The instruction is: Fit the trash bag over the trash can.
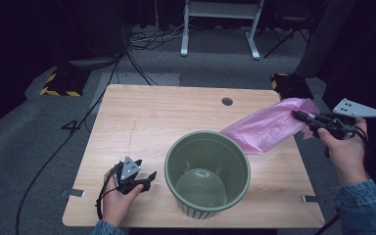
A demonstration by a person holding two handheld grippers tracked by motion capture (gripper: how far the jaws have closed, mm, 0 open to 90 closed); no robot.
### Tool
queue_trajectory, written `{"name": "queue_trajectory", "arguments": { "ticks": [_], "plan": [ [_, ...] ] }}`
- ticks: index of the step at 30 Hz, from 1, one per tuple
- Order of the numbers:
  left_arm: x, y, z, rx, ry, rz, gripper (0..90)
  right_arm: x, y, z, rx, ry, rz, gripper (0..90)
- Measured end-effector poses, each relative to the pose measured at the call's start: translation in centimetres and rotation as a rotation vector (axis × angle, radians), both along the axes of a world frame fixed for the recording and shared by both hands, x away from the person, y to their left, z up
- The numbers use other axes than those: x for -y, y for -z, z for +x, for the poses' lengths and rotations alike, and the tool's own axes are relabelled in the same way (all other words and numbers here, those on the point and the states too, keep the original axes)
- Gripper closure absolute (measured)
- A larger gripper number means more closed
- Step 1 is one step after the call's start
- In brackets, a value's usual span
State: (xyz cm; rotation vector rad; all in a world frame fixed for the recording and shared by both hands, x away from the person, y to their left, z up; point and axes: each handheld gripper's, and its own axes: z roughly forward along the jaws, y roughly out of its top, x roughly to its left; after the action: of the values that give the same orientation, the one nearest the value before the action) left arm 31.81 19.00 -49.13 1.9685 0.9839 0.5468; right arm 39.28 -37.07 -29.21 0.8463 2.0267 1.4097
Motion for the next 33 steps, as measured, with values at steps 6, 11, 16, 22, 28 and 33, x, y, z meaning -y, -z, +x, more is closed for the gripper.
{"name": "queue_trajectory", "arguments": {
  "ticks": [6, 11, 16, 22, 28, 33],
  "plan": [
    [0.0, 0.0, 0.0, 0.000, -0.001, -0.001, 29.4, 0.7, -1.0, 0.2, -0.002, 0.010, 0.007, 89.1],
    [0.0, 0.0, 0.0, 0.000, 0.001, 0.001, 29.5, 1.2, -2.4, -0.2, 0.013, 0.020, 0.003, 89.1],
    [0.0, 0.0, 0.0, -0.001, 0.003, 0.002, 29.4, 1.6, -3.5, -0.3, 0.021, 0.028, 0.001, 89.2],
    [0.0, 0.0, 0.0, -0.002, 0.005, 0.003, 29.4, 2.2, -5.7, -0.9, 0.043, 0.034, 0.007, 89.1],
    [0.0, 0.0, 0.0, -0.002, 0.007, 0.003, 29.4, 2.5, -7.5, -1.2, 0.059, 0.031, 0.016, 89.1],
    [0.1, 0.0, 0.0, -0.003, 0.013, 0.006, 29.4, 2.1, -8.6, -1.5, 0.063, 0.022, 0.023, 89.1]
  ]
}}
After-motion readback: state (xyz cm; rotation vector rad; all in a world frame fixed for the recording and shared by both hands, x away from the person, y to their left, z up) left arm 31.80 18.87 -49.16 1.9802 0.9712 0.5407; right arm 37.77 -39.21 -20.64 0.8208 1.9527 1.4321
